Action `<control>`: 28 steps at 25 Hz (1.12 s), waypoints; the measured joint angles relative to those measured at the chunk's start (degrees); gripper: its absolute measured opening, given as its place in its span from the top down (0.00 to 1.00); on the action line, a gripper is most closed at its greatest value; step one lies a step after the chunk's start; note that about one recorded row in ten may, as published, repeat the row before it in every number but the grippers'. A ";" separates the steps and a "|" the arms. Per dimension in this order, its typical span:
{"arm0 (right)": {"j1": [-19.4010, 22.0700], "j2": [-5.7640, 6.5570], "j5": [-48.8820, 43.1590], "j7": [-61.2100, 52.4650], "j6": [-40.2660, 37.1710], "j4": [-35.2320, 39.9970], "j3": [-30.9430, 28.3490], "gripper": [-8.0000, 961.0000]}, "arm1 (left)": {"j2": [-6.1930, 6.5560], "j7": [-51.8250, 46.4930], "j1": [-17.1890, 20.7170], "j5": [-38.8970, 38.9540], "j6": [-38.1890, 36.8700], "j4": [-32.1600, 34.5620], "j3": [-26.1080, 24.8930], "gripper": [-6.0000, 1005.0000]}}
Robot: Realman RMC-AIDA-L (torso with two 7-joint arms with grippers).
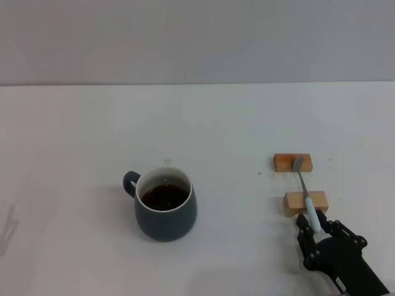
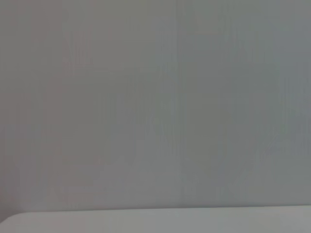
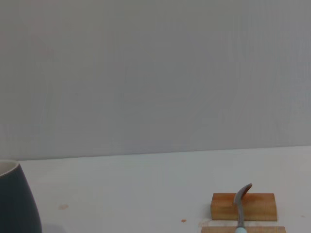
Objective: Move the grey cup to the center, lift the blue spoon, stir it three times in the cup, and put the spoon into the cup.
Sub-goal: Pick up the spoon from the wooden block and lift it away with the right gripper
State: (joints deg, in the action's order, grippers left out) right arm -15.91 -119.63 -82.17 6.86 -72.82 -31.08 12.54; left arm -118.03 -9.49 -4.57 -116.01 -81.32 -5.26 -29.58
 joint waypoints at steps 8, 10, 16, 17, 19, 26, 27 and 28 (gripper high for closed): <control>0.00 0.02 0.00 -0.01 -0.25 -0.26 -0.41 0.66 | 0.00 0.00 -0.20 -0.01 0.15 0.29 0.05 0.14; 0.00 0.02 0.00 -0.01 -0.36 -0.28 -0.43 0.66 | 0.00 0.00 -0.21 -0.01 0.15 0.32 0.05 0.14; -0.23 0.02 -0.01 -0.01 -0.69 -0.30 -0.50 0.66 | 0.00 -0.04 -0.58 0.04 0.24 0.60 -0.11 0.14; -0.33 0.02 -0.01 -0.01 -0.69 -0.29 -0.50 0.66 | 0.00 -0.04 -0.63 0.06 0.26 0.60 -0.12 0.14; -0.51 0.02 -0.03 -0.01 -0.60 -0.17 -0.53 0.66 | 0.00 -0.06 -0.76 0.13 0.29 0.61 -0.16 0.14; -0.62 0.05 -0.07 -0.01 -0.30 0.06 -0.59 0.67 | 0.00 -0.08 -0.95 0.07 0.35 0.60 -0.21 0.14; -0.65 0.09 -0.07 -0.01 -0.30 0.09 -0.59 0.67 | 0.00 -0.09 -0.97 0.08 0.41 0.60 -0.21 0.14; -0.67 0.11 -0.07 -0.01 -0.29 0.11 -0.59 0.67 | 0.00 -0.09 -0.98 0.10 0.46 0.58 -0.21 0.14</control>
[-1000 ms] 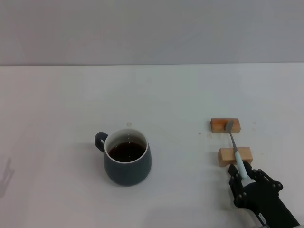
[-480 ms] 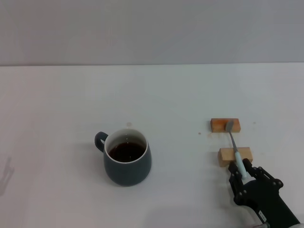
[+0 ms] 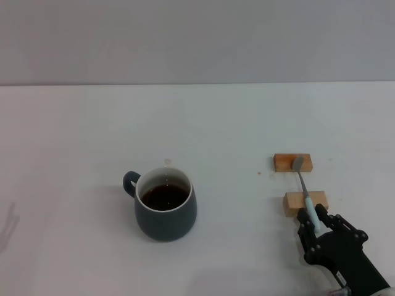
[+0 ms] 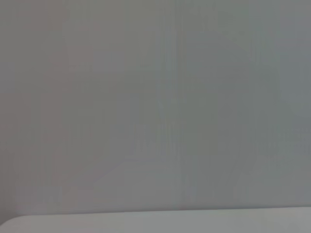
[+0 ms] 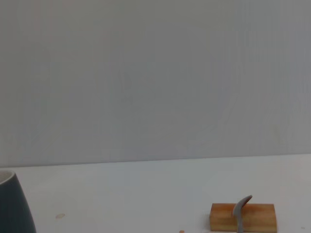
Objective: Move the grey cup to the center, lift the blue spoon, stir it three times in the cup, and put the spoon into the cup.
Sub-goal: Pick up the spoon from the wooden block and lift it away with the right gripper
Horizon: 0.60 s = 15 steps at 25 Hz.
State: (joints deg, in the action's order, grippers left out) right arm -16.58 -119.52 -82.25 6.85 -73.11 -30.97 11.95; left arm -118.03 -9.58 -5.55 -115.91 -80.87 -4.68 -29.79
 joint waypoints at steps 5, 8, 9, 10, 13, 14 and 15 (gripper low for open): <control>-0.05 0.06 0.00 0.00 0.00 0.08 0.00 0.67 | 0.00 0.00 0.00 0.15 0.10 -0.25 -0.12 0.14; -0.02 0.07 0.07 0.01 0.00 0.12 0.00 0.68 | -0.02 0.00 0.01 0.24 0.10 -0.30 -0.18 0.14; 0.02 0.07 0.19 0.11 0.00 0.12 0.00 0.68 | -0.02 0.00 0.01 0.24 0.10 -0.30 -0.18 0.14; 0.10 0.05 0.30 0.18 0.00 0.12 0.00 0.68 | -0.05 0.00 0.01 0.25 0.10 -0.33 -0.18 0.14; 0.48 0.00 0.58 0.29 -0.22 -0.02 -0.39 0.68 | -0.07 0.00 0.01 0.31 0.10 -0.40 -0.18 0.14; 0.55 -0.01 0.59 0.30 -0.24 -0.07 -0.58 0.68 | -0.08 0.00 0.01 0.31 0.10 -0.40 -0.18 0.14; 0.60 0.01 0.60 0.29 -0.24 -0.09 -0.84 0.68 | -0.08 0.00 0.01 0.31 0.10 -0.40 -0.18 0.14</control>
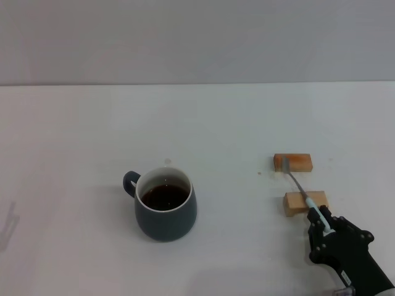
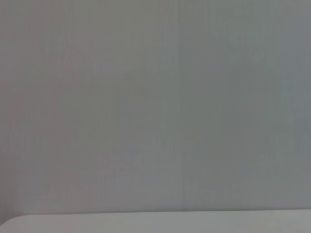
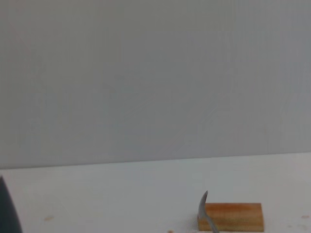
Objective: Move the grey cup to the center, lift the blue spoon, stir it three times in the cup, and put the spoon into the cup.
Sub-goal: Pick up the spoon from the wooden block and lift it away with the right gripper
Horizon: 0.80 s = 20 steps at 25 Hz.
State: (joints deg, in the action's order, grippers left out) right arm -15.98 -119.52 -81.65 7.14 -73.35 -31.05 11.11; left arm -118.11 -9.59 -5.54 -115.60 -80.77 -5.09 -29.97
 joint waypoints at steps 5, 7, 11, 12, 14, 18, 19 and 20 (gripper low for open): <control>0.15 0.00 -0.02 -0.06 0.17 0.03 -0.49 0.85 | -0.01 0.00 0.00 0.02 -0.08 -0.06 0.00 0.14; 0.16 0.00 -0.20 0.09 0.14 -0.01 -0.42 0.85 | -0.01 0.00 0.00 0.03 -0.12 -0.10 0.00 0.14; -0.08 0.10 -0.33 0.33 -0.39 -0.85 -0.53 0.85 | -0.08 0.00 -0.08 -0.04 -0.20 -0.16 0.03 0.14; -0.08 0.10 -0.33 0.33 -0.39 -0.85 -0.53 0.85 | -0.08 0.00 -0.13 -0.07 -0.20 -0.19 0.05 0.14; -0.41 0.33 -0.36 1.11 -1.42 -1.99 -0.50 0.85 | -0.09 0.00 -0.18 -0.10 -0.19 -0.22 0.09 0.14; -1.43 1.55 -0.40 8.98 -3.54 -7.41 -0.73 0.85 | -0.10 0.00 -0.21 -0.13 -0.27 -0.20 0.20 0.14; -1.93 2.21 -0.40 10.33 -3.70 -9.41 -0.96 0.85 | -0.10 0.00 -0.21 -0.13 -0.27 -0.20 0.20 0.14; -2.68 3.11 -0.40 10.79 -3.69 -11.60 -1.11 0.85 | -0.10 0.01 -0.15 -0.25 -0.25 -0.20 0.26 0.14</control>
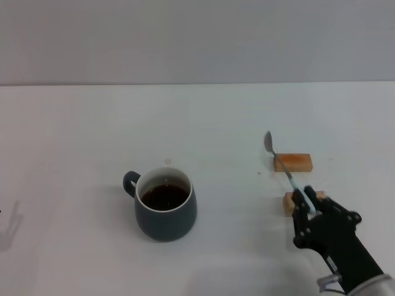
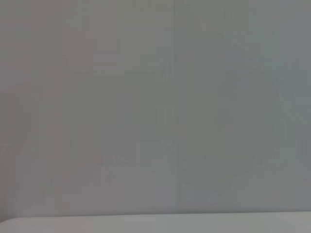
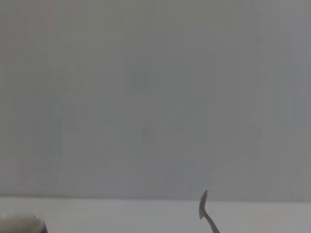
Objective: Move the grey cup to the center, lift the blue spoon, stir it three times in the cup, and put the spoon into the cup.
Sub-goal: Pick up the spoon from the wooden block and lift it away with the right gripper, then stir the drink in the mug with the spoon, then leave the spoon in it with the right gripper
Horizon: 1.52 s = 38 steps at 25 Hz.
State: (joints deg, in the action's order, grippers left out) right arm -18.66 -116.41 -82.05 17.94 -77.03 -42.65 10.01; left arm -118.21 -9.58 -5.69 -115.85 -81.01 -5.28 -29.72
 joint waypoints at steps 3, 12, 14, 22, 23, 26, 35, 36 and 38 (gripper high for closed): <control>-2.06 2.45 -0.05 0.93 0.03 -5.24 -0.33 0.85 | 0.00 0.18 0.09 -0.10 0.06 0.02 0.06 0.14; -6.22 11.25 0.18 10.44 6.89 -24.40 -8.44 0.85 | 0.00 0.04 0.50 -0.18 -0.14 0.01 0.18 0.14; -6.44 13.21 0.17 12.69 11.43 -28.52 -11.71 0.85 | 0.00 0.03 0.67 -0.18 -0.24 0.01 0.19 0.14; -1.73 15.35 0.63 32.35 38.50 -42.77 -31.63 0.85 | 0.01 0.00 0.68 -0.23 -0.29 0.02 0.25 0.14; -0.51 14.97 0.88 35.92 42.25 -44.27 -34.18 0.85 | 0.01 0.00 0.64 -0.25 -0.30 0.01 0.28 0.14; 4.97 12.80 3.83 48.57 56.55 -49.58 -44.40 0.85 | 0.01 0.00 0.62 -0.26 -0.30 0.02 0.27 0.14; 13.55 5.09 -2.01 55.33 82.81 -55.67 -61.60 0.85 | -0.06 0.00 0.44 -0.25 -0.25 0.01 0.27 0.14; 13.68 4.62 -3.27 54.76 84.14 -56.03 -62.60 0.85 | -0.08 0.00 0.37 -0.25 -0.20 0.00 0.27 0.14; 13.63 3.42 -7.33 51.25 88.41 -56.98 -65.24 0.85 | -0.08 0.00 0.35 -0.23 -0.18 0.02 0.27 0.14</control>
State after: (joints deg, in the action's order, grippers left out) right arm -5.03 -112.99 -89.38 69.19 11.37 -99.63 -55.24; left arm -118.29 -9.58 -5.34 -116.07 -81.19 -5.26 -29.45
